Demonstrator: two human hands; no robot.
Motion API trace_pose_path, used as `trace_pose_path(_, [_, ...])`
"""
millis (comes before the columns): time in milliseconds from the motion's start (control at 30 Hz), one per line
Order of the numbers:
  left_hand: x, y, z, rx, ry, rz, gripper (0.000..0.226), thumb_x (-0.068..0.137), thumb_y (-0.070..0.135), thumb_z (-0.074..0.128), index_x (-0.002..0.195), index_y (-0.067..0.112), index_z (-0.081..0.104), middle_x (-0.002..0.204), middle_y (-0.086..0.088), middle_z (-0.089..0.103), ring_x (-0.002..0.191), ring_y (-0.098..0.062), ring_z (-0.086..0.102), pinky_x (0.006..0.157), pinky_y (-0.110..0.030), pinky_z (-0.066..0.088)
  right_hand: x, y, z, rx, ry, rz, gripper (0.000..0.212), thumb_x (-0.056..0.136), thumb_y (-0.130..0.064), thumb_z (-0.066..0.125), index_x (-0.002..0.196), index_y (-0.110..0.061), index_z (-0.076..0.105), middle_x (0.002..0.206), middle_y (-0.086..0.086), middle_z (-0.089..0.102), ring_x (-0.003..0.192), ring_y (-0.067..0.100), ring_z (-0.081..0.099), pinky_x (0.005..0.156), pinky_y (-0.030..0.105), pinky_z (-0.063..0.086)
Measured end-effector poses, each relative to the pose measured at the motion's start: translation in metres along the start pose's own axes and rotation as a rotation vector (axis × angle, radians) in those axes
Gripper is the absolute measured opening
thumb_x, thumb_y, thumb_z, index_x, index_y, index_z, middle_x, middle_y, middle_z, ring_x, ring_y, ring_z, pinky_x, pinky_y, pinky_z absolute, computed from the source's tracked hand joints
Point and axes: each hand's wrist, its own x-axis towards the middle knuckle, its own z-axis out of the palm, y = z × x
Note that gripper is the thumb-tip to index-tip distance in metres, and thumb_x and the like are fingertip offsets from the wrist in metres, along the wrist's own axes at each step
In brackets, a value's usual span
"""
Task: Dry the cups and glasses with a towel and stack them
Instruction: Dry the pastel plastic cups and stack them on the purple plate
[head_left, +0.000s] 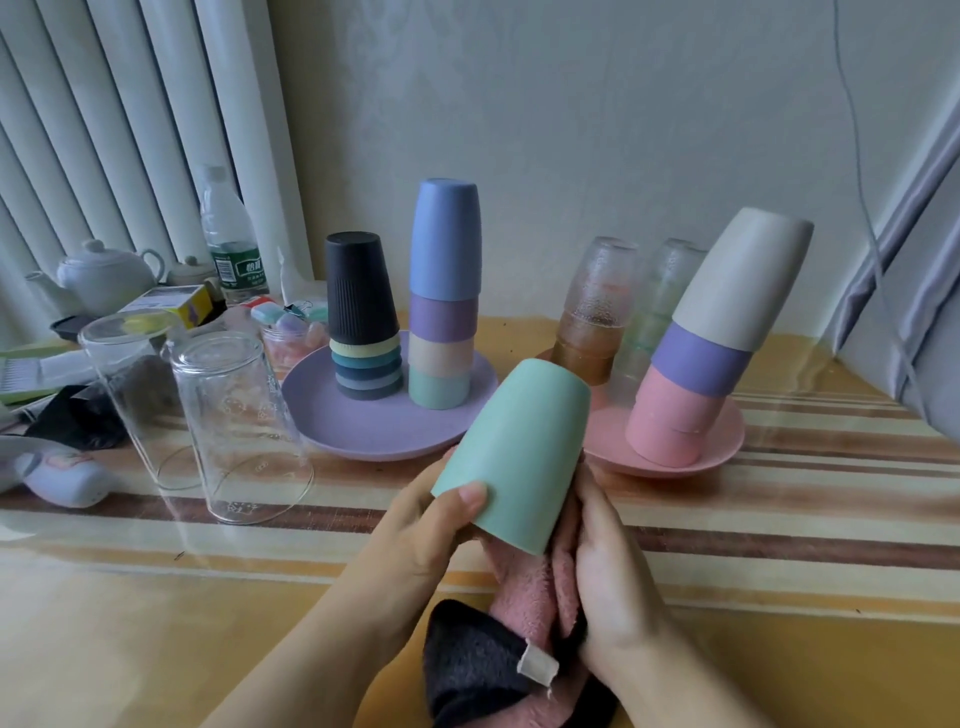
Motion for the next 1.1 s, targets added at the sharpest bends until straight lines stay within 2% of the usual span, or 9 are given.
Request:
trace_pose_path(100, [0.004, 0.002, -0.003, 0.129, 0.083, 0.026, 0.058, 0.062, 0.049, 0.068, 0.119, 0.042, 0.06, 0.119, 0.001, 0.064, 0.105, -0.017, 0.064, 0.098, -0.042, 0.049, 0.0, -0.008, 0.002, 0.111, 0.007, -0.019, 0.052, 0.087, -0.049, 0.045, 0.113, -0.01, 0.067, 0.108, 0.016, 0.07, 0.1, 0.023, 0.068, 0.092, 0.036, 0.051])
trace_pose_path(267, [0.007, 0.006, -0.004, 0.194, 0.227, 0.208, 0.027, 0.091, 0.013, 0.059, 0.114, 0.028, 0.06, 0.105, 0.002, 0.068, 0.091, -0.003, 0.063, 0.076, -0.013, 0.05, 0.001, -0.011, -0.009, -0.223, 0.108, -0.253, 0.042, 0.092, -0.044, 0.048, 0.125, -0.02, 0.059, 0.126, 0.002, 0.064, 0.119, 0.012, 0.057, 0.106, 0.036, 0.04])
trace_pose_path(400, [0.003, 0.004, 0.001, 0.339, 0.242, 0.191, 0.05, 0.067, 0.052, 0.065, 0.114, 0.038, 0.057, 0.104, 0.015, 0.067, 0.091, 0.002, 0.064, 0.066, -0.012, 0.05, -0.003, 0.003, -0.001, -0.508, -0.089, -0.336, 0.07, 0.078, -0.073, 0.044, 0.141, -0.044, 0.033, 0.151, -0.019, 0.033, 0.14, 0.0, 0.026, 0.118, 0.042, 0.02])
trace_pose_path(533, [0.003, 0.006, 0.0, 0.407, 0.297, 0.171, 0.066, 0.064, 0.069, 0.07, 0.117, 0.033, 0.055, 0.096, 0.014, 0.068, 0.082, 0.005, 0.064, 0.063, -0.009, 0.047, -0.014, 0.003, 0.01, -0.579, -0.209, -0.339, 0.061, 0.088, -0.052, 0.034, 0.142, -0.042, 0.008, 0.153, -0.027, 0.007, 0.136, -0.018, 0.012, 0.114, 0.01, 0.015])
trace_pose_path(600, [0.003, 0.006, 0.002, 0.443, 0.239, 0.168, 0.063, 0.066, 0.069, 0.071, 0.114, 0.032, 0.056, 0.092, 0.016, 0.068, 0.08, 0.005, 0.064, 0.062, -0.008, 0.045, -0.016, 0.002, 0.01, -0.593, -0.133, -0.349, 0.049, 0.095, -0.05, 0.024, 0.137, -0.038, 0.001, 0.148, -0.03, -0.004, 0.121, -0.036, 0.008, 0.097, -0.008, 0.015])
trace_pose_path(667, [0.002, 0.002, 0.005, 0.491, 0.148, 0.126, 0.065, 0.061, 0.07, 0.066, 0.115, 0.035, 0.056, 0.097, 0.023, 0.067, 0.085, 0.005, 0.064, 0.065, -0.01, 0.047, -0.013, -0.001, 0.007, -0.632, -0.036, -0.404, 0.044, 0.09, -0.056, 0.018, 0.129, -0.042, 0.004, 0.144, -0.028, -0.006, 0.112, -0.042, 0.004, 0.092, -0.012, 0.012])
trace_pose_path(833, [-0.001, 0.002, 0.006, 0.489, -0.029, 0.011, 0.057, 0.062, 0.068, 0.06, 0.11, 0.037, 0.057, 0.1, 0.013, 0.07, 0.09, -0.006, 0.066, 0.079, -0.027, 0.054, -0.008, -0.02, -0.001, -0.482, 0.054, -0.441, 0.039, 0.084, -0.049, 0.03, 0.123, -0.051, 0.027, 0.144, -0.032, 0.02, 0.121, -0.033, 0.02, 0.098, -0.006, 0.018])
trace_pose_path(967, [-0.005, 0.004, 0.006, 0.255, -0.142, -0.062, 0.033, 0.074, 0.052, 0.063, 0.105, 0.042, 0.063, 0.104, 0.018, 0.071, 0.097, 0.0, 0.066, 0.08, -0.016, 0.052, -0.002, -0.024, -0.006, -0.309, 0.083, -0.38, 0.064, 0.082, -0.061, 0.053, 0.133, -0.022, 0.053, 0.138, -0.01, 0.052, 0.129, 0.003, 0.045, 0.115, 0.033, 0.029])
trace_pose_path(1100, [-0.008, 0.004, 0.004, 0.134, -0.155, -0.09, 0.039, 0.064, 0.056, 0.063, 0.102, 0.048, 0.068, 0.113, 0.016, 0.07, 0.106, -0.003, 0.065, 0.088, -0.021, 0.048, 0.0, -0.019, -0.008, 0.002, 0.047, -0.225, 0.074, 0.066, -0.062, 0.069, 0.121, -0.013, 0.064, 0.125, 0.008, 0.064, 0.121, 0.023, 0.056, 0.11, 0.047, 0.035])
